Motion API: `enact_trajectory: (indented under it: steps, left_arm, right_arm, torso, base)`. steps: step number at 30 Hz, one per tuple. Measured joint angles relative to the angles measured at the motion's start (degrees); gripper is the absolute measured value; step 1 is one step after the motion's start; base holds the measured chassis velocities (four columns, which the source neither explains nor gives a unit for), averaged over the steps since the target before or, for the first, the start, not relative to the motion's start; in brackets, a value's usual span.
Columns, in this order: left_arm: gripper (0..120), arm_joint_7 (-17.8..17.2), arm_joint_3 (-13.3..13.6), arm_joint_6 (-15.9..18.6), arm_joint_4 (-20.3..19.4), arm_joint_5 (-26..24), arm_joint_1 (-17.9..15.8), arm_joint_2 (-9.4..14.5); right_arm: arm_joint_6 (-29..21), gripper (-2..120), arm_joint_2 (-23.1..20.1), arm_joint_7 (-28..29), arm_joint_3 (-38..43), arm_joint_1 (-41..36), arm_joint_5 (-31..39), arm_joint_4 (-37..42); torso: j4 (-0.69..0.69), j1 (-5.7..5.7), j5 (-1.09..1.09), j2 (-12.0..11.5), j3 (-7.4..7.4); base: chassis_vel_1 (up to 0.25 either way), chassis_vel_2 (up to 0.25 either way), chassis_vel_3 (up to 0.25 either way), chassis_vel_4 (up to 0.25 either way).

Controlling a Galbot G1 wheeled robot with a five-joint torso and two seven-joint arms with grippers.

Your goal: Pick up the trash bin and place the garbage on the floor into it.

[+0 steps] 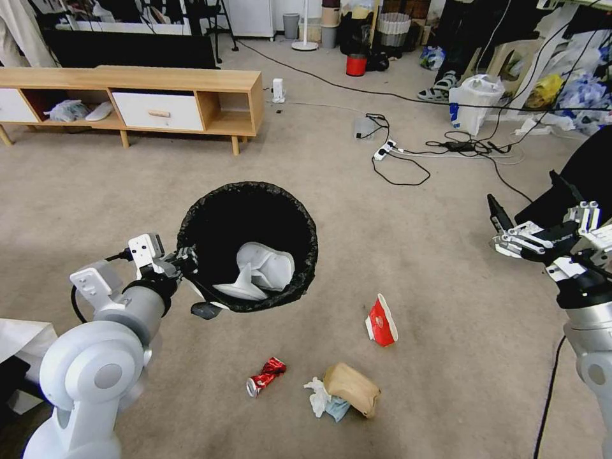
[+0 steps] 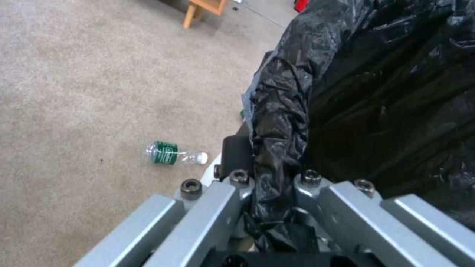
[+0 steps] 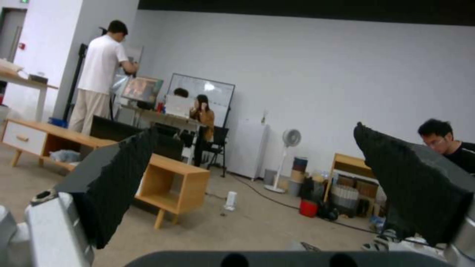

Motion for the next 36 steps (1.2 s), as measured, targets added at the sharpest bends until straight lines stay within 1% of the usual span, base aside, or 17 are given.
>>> enact_trajectory:
  steps: [8,9,10,13,14,15,17,18,19,20,22,26,30,32,33,34,36]
  left_arm:
    - [3,0.0,0.0,0.0,0.1,-0.1,0.0,0.2]
    - [3,0.0,0.0,0.0,0.1,-0.1,0.0,0.1]
    - [3,0.0,0.0,0.0,0.1,-0.1,0.0,0.1]
    - [3,0.0,0.0,0.0,0.1,-0.1,0.3,0.0]
    - [3,0.0,0.0,0.0,0.1,-0.1,0.3,0.0]
    - [3,0.0,-0.1,0.0,0.1,0.0,0.5,-0.1]
    - [3,0.0,-0.3,0.0,0.1,0.1,0.6,-0.1]
    - [3,0.0,-0.3,0.0,0.1,0.1,0.6,-0.1]
    - [3,0.0,-0.4,0.0,0.1,0.1,0.8,-0.2]
    - [3,0.0,-0.4,0.0,0.1,0.1,0.8,-0.2]
    - [3,0.1,-0.5,0.0,0.3,0.2,1.1,-0.2]
    - [3,0.2,-0.3,0.0,0.9,0.3,0.8,-0.2]
    - [3,0.8,1.1,0.0,2.8,0.4,-0.9,-0.1]
    - [3,1.1,1.7,0.0,4.1,0.6,-1.4,0.0]
    - [3,1.6,1.9,0.0,5.0,0.8,-1.6,0.1]
    - [3,1.6,1.9,0.0,5.0,0.8,-1.6,0.1]
    - [3,1.8,2.0,0.0,5.7,1.2,-1.8,-0.2]
  right_arm:
    - [-3.7,100,-8.1,4.5,-3.6,0.0,2.6,2.5]
    - [-4.5,100,-11.1,5.7,-5.4,-0.3,4.7,3.3]
    - [-4.5,100,-11.1,5.7,-5.4,-0.3,4.7,3.3]
    - [-5.0,100,-18.4,7.1,-9.8,-1.3,9.2,4.0]
    - [-5.0,100,-18.4,7.1,-9.8,-1.3,9.2,4.0]
    - [-5.0,100,-22.1,7.1,-12.1,-1.4,10.4,3.4]
    - [-4.9,100,-25.2,7.0,-14.8,-1.0,11.3,2.4]
    - [-4.9,100,-25.2,7.0,-14.8,-1.0,11.3,2.4]
    - [-4.7,100,-27.6,6.7,-17.5,-0.1,12.1,1.1]
    - [-4.7,100,-27.6,6.7,-17.5,-0.1,12.1,1.1]
    - [-4.7,100,-29.7,6.1,-22.2,2.3,12.8,-1.4]
    - [-4.8,100,-30.6,5.2,-26.1,4.5,12.9,-4.4]
    - [-6.1,100,-31.3,4.1,-28.8,5.2,11.6,-8.0]
    - [-9.0,100,-31.9,3.1,-30.9,5.9,10.9,-10.0]
    - [-11.6,100,-32.6,1.0,-33.4,7.2,9.1,-12.3]
    - [-11.6,100,-32.6,1.0,-33.4,7.2,9.1,-12.3]
    - [-15.3,100,-32.7,-2.4,-34.3,7.8,7.2,-13.7]
  torso:
    - [0.0,0.0,0.0,0.0,0.0]
    - [0.01,0.0,0.0,0.0,0.0]
    - [0.01,0.0,0.0,0.0,0.0]
    - [0.0,0.0,0.0,0.0,0.0]
    - [0.0,0.0,0.0,0.0,0.0]
    - [0.01,0.0,-0.02,0.0,0.0]
    - [0.0,0.0,-0.01,0.0,0.0]
    - [0.0,0.0,-0.01,0.0,0.0]
    - [0.0,0.0,-0.01,0.0,0.0]
    - [0.0,0.0,-0.01,0.0,0.0]
    - [0.0,0.0,0.0,0.0,0.0]
    - [0.05,0.0,0.02,0.0,0.01]
    - [-0.03,0.0,0.0,0.0,0.0]
    - [-0.01,0.0,0.01,0.0,0.01]
    - [0.02,0.0,-0.01,0.0,0.0]
    - [0.02,0.0,-0.01,0.0,0.0]
    - [0.01,0.0,0.0,0.0,0.01]
  base:
    - [0.0,0.0,0.0,0.0]
    - [0.0,0.0,0.0,0.0]
    - [0.0,0.0,0.0,0.0]
    - [0.0,0.0,0.0,0.0]
    - [0.0,0.0,0.0,0.0]
    - [0.0,0.0,0.0,0.0]
    - [0.0,0.0,0.0,0.0]
    - [0.0,0.0,0.0,0.0]
    - [0.0,0.0,0.0,0.0]
    - [0.0,0.0,0.0,0.0]
    - [0.0,0.0,0.0,0.0]
    - [0.0,0.0,0.0,0.0]
    - [0.0,0.0,0.0,0.0]
    - [0.0,0.0,0.0,0.0]
    - [0.0,0.0,0.0,0.0]
    - [0.0,0.0,0.0,0.0]
    - [0.0,0.0,0.0,0.0]
